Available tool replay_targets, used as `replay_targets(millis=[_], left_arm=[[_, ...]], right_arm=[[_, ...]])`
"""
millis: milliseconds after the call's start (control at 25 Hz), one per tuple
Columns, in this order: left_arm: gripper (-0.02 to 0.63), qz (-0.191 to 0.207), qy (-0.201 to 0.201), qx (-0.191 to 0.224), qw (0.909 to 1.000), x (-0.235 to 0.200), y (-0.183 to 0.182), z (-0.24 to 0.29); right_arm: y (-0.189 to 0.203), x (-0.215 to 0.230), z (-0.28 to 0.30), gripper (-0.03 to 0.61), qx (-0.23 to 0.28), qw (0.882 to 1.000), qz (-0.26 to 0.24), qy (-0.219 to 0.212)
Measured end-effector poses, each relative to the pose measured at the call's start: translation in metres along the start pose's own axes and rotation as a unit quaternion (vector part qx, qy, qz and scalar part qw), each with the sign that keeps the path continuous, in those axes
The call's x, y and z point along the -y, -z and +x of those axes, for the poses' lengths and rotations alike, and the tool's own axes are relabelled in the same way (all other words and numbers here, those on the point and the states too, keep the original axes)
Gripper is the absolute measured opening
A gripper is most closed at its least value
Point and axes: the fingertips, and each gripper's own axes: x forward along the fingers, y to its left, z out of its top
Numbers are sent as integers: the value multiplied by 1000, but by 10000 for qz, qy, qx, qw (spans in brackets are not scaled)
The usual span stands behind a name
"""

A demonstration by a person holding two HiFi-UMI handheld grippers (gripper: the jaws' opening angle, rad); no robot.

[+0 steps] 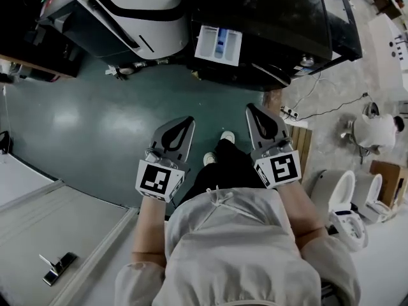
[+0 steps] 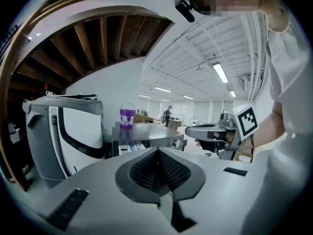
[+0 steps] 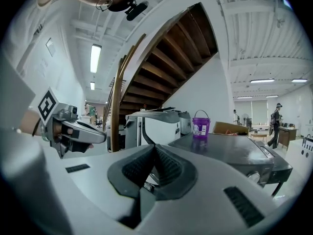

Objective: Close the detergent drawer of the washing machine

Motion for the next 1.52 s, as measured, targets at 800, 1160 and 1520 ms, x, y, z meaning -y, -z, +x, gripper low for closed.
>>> replay_targets(millis=[800,1160,1520], left_arm=[[18,-188,-199,-459,9986,-63,103,200],[18,-394,-92,-450,9982,-76,124,234],[17,-512,-31,-527,9973,-88,116,257]], right_arm=[[94,106,103,5,-417,9984,381,8],[133,139,124,5,-718,9951,638,253],[134,161,148,6,-771,9942,583,460]])
